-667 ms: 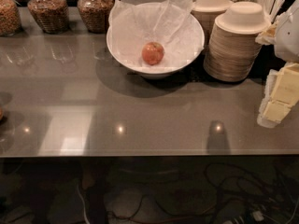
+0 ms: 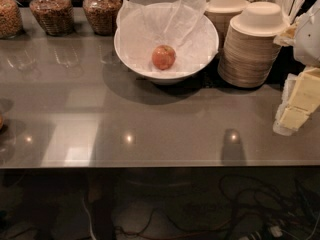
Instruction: Pick apple from white bowl
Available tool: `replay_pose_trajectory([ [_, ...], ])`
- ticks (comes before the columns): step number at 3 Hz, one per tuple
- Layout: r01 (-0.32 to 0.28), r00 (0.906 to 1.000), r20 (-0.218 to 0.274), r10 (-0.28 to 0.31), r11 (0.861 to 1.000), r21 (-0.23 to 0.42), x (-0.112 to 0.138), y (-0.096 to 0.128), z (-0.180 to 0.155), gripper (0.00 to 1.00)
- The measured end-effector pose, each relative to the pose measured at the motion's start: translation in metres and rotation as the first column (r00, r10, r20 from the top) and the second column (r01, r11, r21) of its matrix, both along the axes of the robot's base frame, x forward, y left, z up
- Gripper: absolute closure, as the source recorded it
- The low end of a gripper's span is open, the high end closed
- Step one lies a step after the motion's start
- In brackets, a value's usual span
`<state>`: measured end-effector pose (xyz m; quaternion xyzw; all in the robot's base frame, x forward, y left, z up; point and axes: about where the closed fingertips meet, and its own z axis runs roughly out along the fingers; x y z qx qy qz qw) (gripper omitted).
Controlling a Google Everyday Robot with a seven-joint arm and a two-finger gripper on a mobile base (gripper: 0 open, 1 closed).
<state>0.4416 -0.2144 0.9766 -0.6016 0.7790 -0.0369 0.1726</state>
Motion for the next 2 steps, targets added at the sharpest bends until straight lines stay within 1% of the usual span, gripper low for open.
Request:
replay_pose_trajectory([
  [1,0.008,0.9983,0.057,-0.012,0.998,0.064,0.012,0.005,-0.007,0.00],
  [2,0.005,0.9880,0.152,-0.027,0.989,0.146,0.044,0.018,-0.009,0.00],
])
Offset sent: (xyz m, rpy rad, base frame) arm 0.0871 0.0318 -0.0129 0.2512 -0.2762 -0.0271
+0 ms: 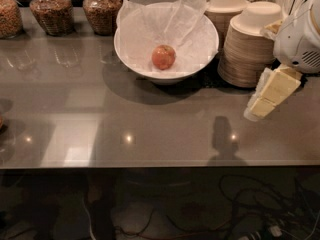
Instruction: Pick apple from white bowl
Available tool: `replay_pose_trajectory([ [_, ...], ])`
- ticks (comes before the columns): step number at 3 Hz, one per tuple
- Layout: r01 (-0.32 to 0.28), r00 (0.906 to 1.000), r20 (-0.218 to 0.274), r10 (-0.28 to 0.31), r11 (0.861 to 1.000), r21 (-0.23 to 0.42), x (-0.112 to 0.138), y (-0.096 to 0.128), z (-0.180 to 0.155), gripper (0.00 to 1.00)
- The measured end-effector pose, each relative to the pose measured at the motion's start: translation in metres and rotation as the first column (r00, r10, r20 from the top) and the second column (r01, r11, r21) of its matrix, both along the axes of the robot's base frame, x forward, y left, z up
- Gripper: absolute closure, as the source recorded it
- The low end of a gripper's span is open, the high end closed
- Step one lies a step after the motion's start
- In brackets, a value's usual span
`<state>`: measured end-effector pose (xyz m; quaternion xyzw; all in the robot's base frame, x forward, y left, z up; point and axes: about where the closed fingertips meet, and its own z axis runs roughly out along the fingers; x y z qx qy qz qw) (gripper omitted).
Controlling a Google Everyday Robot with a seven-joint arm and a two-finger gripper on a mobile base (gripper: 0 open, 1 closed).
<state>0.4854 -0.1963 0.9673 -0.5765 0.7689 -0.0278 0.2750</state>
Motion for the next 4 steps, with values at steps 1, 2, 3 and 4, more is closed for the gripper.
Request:
replay_pose_trajectory([
  [1,-0.007,0.9966,0.083,0.002,0.998,0.065,0.036,0.016,0.003,0.00],
  [2,-0.019,0.9920,0.126,0.006,0.995,0.103,0.072,0.033,0.005,0.00],
  [3,-0.034,0.9895,0.144,0.016,0.991,0.127,0.108,0.050,0.002,0.00],
  [4,-0.092,0.9869,0.147,0.066,0.980,0.178,0.169,0.096,-0.007,0.00],
])
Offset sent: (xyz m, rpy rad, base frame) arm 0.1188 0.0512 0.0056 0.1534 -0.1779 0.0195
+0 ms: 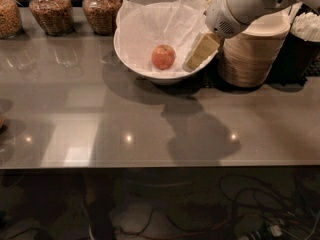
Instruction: Pick apple from white bowl
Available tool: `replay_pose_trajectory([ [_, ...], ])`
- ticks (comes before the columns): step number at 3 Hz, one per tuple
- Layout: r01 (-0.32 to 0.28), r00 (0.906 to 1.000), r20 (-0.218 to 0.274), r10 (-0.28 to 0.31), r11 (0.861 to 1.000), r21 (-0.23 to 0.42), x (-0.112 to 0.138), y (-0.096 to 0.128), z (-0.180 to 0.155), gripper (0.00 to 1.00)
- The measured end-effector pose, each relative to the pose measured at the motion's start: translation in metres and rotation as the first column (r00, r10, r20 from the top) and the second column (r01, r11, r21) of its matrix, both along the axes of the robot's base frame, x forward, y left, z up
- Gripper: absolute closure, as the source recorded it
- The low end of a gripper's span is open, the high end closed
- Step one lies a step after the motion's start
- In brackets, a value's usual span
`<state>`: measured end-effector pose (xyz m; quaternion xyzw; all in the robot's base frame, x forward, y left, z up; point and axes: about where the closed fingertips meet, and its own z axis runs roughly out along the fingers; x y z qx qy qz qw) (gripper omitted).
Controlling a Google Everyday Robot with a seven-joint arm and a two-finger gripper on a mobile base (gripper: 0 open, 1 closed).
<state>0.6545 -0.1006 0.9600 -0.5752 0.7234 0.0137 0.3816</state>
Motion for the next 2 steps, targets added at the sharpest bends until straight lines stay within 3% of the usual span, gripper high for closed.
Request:
replay_pose_trajectory([
  [1,0.000,1.0000,0.000,0.000,1.000,0.000,0.0000,0.0001,-0.0001,0.00],
  [2,0.009,0.9979,0.064,-0.010,1.000,0.015,0.0051,-0.0020,0.0021,0.00],
])
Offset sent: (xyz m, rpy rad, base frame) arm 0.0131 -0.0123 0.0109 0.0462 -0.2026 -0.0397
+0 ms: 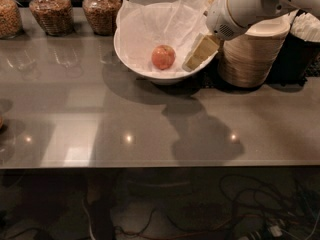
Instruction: Pick apple from white bowl
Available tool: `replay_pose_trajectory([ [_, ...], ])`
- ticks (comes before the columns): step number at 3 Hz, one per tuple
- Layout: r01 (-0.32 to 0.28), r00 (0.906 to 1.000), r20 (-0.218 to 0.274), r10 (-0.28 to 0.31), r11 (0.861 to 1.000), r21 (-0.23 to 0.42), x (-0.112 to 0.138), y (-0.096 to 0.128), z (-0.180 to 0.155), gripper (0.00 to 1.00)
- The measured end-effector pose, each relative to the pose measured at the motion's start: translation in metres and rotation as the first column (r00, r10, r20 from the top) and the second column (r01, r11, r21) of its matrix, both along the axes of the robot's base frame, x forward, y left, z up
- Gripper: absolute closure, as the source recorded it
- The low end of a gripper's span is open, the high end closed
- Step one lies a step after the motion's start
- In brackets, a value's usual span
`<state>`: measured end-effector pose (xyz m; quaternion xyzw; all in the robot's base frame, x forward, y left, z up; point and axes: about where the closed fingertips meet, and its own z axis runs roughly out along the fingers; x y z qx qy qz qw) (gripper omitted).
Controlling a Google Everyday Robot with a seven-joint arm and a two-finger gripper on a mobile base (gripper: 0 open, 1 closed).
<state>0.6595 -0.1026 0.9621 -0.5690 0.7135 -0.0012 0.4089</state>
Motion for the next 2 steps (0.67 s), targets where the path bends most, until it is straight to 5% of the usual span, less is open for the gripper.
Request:
replay_pose_trajectory([
  [2,-0.024,0.9953,0.095,0.019,0.999,0.048,0.030,0.016,-0.004,0.43],
])
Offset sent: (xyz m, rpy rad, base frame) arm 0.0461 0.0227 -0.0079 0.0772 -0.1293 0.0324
